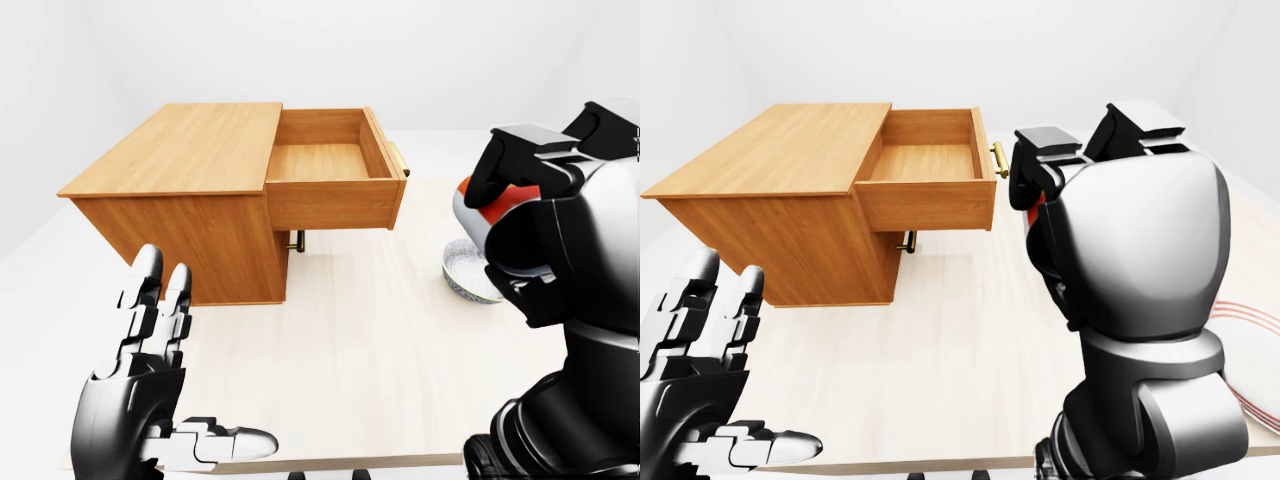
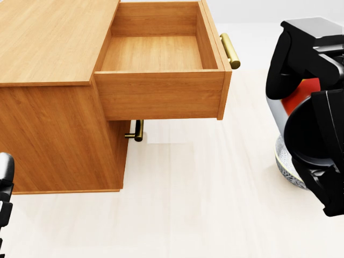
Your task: Put the ketchup in the top drawer of the cabinet.
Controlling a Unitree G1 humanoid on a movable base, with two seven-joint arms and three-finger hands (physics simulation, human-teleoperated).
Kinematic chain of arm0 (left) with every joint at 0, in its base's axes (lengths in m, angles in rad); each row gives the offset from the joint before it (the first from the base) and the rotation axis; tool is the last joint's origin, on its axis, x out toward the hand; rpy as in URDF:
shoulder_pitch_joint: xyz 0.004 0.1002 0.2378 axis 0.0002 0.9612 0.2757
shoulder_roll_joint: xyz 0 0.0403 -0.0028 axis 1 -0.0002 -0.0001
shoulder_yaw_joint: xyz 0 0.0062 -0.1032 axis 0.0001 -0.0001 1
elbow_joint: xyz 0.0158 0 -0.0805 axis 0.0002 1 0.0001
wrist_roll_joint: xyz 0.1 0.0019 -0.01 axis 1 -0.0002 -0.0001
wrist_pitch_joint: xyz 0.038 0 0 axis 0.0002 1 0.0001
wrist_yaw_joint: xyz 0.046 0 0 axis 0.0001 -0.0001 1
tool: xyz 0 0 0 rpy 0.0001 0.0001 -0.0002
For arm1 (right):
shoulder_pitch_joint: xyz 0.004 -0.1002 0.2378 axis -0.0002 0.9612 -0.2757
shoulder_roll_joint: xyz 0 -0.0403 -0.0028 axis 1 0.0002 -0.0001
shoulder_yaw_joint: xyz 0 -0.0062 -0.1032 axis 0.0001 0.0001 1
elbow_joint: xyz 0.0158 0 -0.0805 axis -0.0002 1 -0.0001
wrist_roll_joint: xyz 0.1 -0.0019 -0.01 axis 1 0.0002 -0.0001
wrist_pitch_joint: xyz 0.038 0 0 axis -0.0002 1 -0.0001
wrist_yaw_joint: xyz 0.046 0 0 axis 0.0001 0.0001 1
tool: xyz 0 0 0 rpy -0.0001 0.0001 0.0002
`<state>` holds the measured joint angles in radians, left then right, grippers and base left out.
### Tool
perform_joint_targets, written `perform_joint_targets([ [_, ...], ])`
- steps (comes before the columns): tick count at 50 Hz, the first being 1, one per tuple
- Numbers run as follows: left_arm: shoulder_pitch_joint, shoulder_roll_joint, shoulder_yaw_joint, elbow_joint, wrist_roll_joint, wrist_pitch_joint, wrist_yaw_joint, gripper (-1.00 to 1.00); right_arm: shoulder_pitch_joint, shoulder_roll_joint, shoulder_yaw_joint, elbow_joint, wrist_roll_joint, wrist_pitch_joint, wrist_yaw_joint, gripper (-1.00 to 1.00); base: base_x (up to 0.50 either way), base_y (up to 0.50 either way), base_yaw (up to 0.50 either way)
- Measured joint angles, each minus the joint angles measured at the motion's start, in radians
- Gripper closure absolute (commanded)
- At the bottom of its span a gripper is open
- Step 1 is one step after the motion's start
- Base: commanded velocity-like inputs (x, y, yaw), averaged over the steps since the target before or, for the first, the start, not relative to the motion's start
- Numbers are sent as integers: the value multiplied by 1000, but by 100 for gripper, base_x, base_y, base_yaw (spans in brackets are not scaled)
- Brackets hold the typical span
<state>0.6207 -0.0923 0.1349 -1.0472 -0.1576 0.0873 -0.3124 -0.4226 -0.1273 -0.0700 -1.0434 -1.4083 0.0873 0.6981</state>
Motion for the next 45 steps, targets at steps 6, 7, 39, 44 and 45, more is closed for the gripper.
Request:
perform_joint_targets([
  [6,-2,0,3,0,-3,0,-1,-100,-165,-12,37,77,-58,0,0,100,0,0,0],
  [7,-2,0,3,0,-3,0,-1,-100,-194,-17,40,96,-63,0,0,100,0,0,0],
  [39,-13,4,1,0,1,0,5,-100,-986,-118,46,1001,175,0,0,100,0,0,0],
  [44,-15,4,2,0,1,0,4,-100,-1086,-123,39,1206,311,0,0,100,0,0,0],
  [45,-14,4,1,0,1,0,4,-100,-1104,-125,38,1247,339,0,0,100,0,0,0],
])
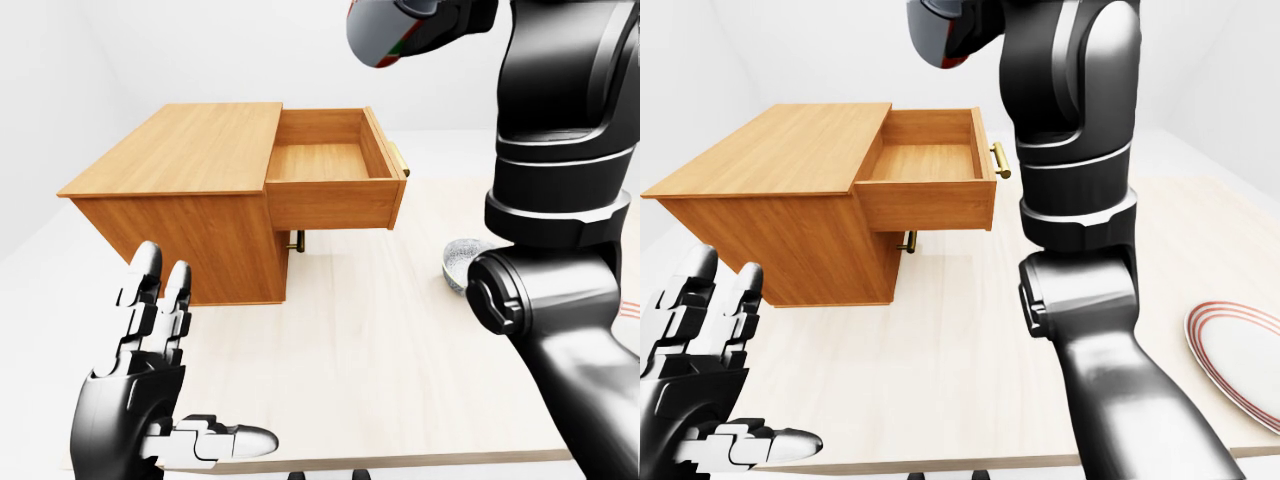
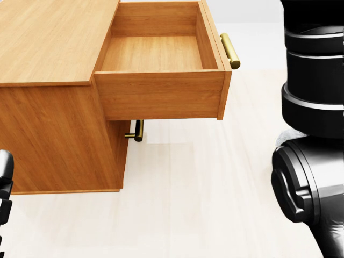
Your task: Put the ketchup in the top drawer of the cabinet.
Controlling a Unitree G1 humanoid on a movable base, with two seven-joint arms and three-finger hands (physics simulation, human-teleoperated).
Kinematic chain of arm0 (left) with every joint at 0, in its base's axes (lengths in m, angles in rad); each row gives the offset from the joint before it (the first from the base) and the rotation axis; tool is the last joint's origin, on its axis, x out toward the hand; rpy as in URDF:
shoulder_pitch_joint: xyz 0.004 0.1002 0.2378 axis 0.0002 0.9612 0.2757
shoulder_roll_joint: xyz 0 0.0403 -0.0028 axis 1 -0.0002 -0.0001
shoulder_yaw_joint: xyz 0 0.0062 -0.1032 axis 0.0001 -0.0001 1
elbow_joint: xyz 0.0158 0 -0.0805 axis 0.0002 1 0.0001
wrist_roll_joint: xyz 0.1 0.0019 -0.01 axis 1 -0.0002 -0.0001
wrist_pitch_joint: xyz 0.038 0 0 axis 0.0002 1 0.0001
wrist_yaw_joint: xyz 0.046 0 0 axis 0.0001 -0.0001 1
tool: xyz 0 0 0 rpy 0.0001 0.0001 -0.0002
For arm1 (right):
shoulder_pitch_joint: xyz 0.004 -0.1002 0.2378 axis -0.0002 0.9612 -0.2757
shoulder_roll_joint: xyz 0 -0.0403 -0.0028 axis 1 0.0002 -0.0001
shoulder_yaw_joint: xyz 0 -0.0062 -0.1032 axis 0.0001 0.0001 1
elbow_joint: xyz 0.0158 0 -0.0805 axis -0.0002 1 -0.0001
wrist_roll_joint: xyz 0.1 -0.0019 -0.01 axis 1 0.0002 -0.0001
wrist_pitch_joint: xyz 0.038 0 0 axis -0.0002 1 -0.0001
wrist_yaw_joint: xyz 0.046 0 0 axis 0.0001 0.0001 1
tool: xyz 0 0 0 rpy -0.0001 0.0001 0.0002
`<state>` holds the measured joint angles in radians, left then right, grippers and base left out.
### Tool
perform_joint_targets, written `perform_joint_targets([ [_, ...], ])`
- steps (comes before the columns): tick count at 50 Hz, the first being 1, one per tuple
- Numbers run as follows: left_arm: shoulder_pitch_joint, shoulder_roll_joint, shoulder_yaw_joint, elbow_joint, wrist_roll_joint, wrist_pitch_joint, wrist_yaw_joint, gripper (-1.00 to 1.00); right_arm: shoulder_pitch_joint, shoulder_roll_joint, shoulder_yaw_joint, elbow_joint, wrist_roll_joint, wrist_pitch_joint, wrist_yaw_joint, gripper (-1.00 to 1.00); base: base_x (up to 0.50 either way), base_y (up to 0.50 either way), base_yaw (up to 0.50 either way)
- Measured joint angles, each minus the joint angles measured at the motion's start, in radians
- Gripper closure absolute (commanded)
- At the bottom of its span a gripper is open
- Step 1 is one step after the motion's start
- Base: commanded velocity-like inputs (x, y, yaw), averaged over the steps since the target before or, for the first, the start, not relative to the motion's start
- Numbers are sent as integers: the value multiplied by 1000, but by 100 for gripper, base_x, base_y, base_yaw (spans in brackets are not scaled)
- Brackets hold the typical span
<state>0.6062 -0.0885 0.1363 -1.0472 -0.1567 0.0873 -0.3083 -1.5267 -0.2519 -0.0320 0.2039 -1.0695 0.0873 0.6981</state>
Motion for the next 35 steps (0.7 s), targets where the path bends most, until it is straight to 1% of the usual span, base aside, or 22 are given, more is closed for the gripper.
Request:
perform_joint_targets([
  [7,2,1,1,0,-3,0,-2,-100,-104,-11,-13,260,199,0,0,100,0,0,0],
  [18,5,0,-6,0,3,0,-2,-100,-178,-23,-15,549,446,0,0,100,0,0,0],
  [26,2,3,-7,0,2,0,1,-100,-193,-20,-5,677,545,0,0,100,0,0,0],
  [35,-3,5,-9,0,2,0,3,-100,-204,-4,9,750,592,0,0,100,0,0,0],
])
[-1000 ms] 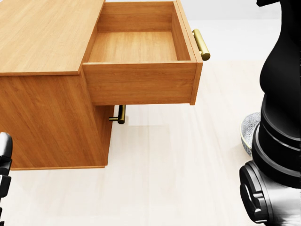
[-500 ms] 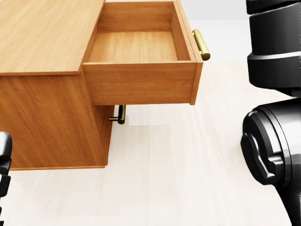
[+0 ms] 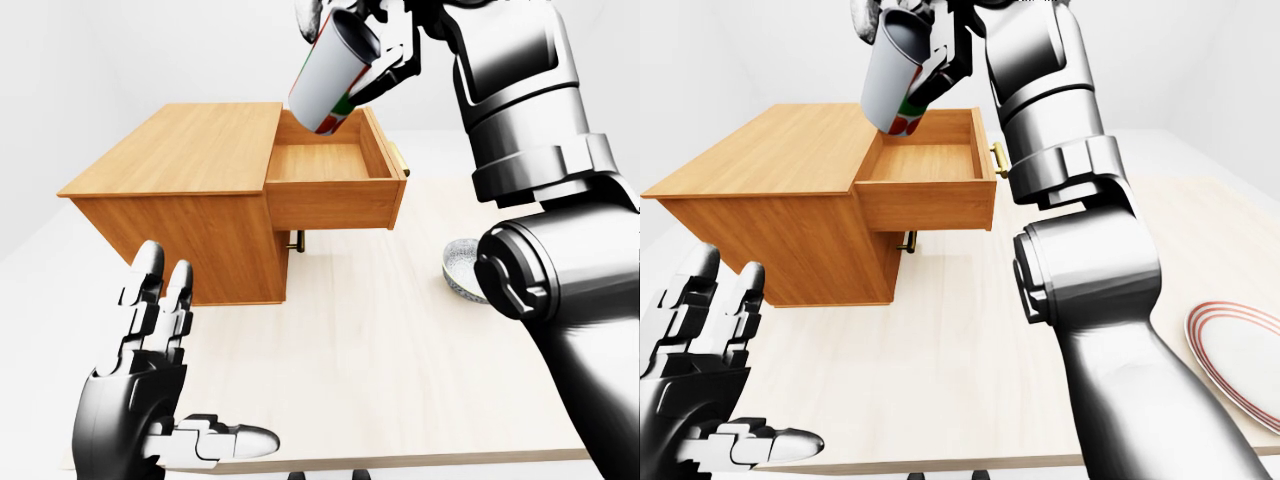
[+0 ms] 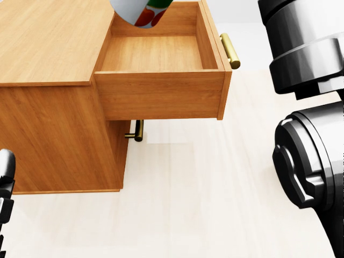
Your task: Put the ketchup in the top drawer of the cabinet.
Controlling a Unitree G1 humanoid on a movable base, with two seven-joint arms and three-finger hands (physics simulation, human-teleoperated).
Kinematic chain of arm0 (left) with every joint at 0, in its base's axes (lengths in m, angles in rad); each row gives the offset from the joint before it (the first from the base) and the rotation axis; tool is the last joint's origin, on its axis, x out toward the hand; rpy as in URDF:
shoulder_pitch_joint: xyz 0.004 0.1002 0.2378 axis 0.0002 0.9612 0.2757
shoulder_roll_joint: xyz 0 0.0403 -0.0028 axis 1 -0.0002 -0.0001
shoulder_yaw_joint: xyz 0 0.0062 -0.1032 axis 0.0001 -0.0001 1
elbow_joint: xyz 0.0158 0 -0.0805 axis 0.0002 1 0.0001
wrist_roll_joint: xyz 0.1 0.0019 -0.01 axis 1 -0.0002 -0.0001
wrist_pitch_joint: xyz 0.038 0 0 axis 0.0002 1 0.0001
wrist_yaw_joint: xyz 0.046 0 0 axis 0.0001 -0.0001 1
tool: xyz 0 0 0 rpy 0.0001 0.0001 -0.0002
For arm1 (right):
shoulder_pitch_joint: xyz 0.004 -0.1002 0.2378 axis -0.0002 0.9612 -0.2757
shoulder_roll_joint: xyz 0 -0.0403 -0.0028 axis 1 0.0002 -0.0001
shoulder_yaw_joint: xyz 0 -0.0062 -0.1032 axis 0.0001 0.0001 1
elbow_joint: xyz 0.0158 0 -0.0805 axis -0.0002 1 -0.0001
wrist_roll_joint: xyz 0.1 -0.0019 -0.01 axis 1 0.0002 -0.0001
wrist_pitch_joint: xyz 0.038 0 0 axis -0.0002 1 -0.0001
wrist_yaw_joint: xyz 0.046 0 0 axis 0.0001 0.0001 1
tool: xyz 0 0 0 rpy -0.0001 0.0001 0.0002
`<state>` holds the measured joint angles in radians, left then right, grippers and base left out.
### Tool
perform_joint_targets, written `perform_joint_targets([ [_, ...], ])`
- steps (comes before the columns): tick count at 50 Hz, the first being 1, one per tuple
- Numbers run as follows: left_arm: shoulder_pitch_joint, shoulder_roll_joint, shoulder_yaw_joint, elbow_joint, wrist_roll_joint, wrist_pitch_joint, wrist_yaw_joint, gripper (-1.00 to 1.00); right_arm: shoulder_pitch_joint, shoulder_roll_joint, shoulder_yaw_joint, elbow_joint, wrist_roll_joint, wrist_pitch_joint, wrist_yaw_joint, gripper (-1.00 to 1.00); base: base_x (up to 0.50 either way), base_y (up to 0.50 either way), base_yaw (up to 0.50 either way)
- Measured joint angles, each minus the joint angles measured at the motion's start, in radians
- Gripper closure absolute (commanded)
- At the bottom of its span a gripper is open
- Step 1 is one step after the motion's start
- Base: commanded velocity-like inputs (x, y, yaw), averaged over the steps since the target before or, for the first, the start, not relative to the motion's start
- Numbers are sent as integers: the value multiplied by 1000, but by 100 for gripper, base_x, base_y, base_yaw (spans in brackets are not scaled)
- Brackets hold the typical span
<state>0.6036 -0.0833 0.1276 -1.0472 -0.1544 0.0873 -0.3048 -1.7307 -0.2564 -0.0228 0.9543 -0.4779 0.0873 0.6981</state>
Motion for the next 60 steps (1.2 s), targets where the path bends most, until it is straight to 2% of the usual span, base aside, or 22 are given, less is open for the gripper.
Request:
perform_joint_targets([
  [17,3,5,-5,0,0,0,3,-100,-9,20,9,57,19,0,0,100,0,0,0],
  [47,0,1,5,0,-9,0,-2,-100,-4,-4,14,84,-26,0,0,100,0,0,0],
  [60,-1,-2,9,0,-10,0,-6,-100,14,7,22,97,-84,0,-73,100,0,0,0],
])
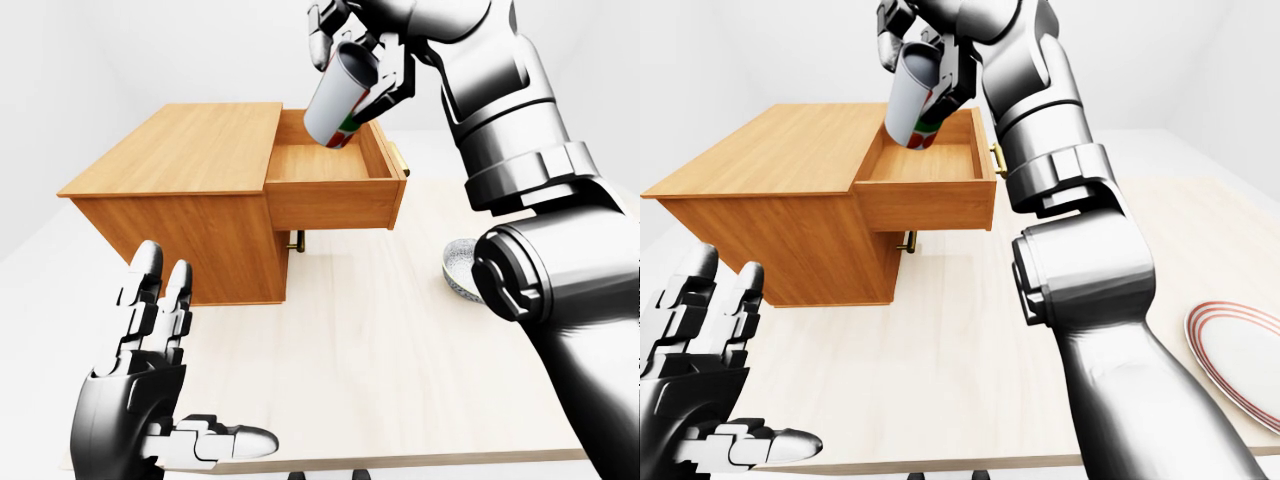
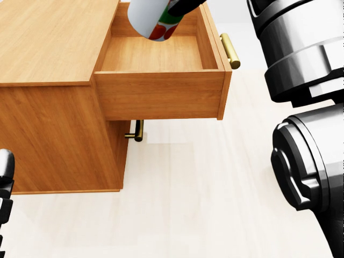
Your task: Put the ketchup in the top drawer of the cabinet.
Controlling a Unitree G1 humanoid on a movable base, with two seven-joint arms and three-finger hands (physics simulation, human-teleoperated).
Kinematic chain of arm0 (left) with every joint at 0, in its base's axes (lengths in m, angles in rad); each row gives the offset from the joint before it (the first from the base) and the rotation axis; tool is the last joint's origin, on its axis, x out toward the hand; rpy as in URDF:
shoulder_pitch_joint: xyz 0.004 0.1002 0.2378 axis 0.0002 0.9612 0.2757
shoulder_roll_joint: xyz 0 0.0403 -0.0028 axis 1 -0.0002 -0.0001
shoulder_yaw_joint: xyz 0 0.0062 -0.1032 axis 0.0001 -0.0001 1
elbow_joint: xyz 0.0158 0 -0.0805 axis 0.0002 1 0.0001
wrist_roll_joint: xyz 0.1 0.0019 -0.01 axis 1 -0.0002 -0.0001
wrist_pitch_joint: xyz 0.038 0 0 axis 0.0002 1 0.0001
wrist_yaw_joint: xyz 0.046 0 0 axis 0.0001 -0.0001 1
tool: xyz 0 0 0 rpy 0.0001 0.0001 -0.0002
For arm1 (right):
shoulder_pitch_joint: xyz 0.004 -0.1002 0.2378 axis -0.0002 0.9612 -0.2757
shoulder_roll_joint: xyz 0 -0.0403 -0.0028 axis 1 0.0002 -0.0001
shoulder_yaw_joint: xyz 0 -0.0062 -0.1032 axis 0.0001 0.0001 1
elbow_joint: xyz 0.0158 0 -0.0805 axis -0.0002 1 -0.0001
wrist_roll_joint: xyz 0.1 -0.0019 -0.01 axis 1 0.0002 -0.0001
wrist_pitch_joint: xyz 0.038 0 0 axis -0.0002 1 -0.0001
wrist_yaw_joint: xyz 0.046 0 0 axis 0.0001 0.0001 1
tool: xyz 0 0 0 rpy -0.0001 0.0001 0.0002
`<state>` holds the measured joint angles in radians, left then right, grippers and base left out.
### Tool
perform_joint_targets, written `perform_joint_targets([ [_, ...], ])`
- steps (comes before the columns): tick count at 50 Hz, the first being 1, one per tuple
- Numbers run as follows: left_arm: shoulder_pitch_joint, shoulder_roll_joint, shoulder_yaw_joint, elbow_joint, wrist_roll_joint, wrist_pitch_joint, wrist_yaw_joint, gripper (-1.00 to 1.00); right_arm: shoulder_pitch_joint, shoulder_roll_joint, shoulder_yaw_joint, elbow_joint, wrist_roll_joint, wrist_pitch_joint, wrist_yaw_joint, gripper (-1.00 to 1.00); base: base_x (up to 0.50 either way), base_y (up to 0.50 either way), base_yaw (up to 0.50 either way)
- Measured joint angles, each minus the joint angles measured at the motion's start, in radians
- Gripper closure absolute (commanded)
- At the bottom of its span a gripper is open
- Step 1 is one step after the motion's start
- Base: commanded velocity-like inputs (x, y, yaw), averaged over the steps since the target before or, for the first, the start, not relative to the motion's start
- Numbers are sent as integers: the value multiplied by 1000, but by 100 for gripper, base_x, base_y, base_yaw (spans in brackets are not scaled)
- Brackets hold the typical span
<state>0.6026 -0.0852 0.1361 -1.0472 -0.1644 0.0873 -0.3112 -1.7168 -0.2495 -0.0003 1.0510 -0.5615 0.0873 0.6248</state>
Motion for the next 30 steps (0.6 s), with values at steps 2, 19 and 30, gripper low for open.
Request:
perform_joint_targets([
  [2,1,0,0,0,0,0,-1,-100,2,1,0,1,-7,0,-11,100,0,0,0],
  [19,7,-2,1,0,-3,0,-5,-100,16,12,2,12,-61,0,-95,100,0,0,0],
  [30,8,-5,4,0,-6,0,-9,-100,32,16,3,19,-90,0,-140,100,0,0,0],
])
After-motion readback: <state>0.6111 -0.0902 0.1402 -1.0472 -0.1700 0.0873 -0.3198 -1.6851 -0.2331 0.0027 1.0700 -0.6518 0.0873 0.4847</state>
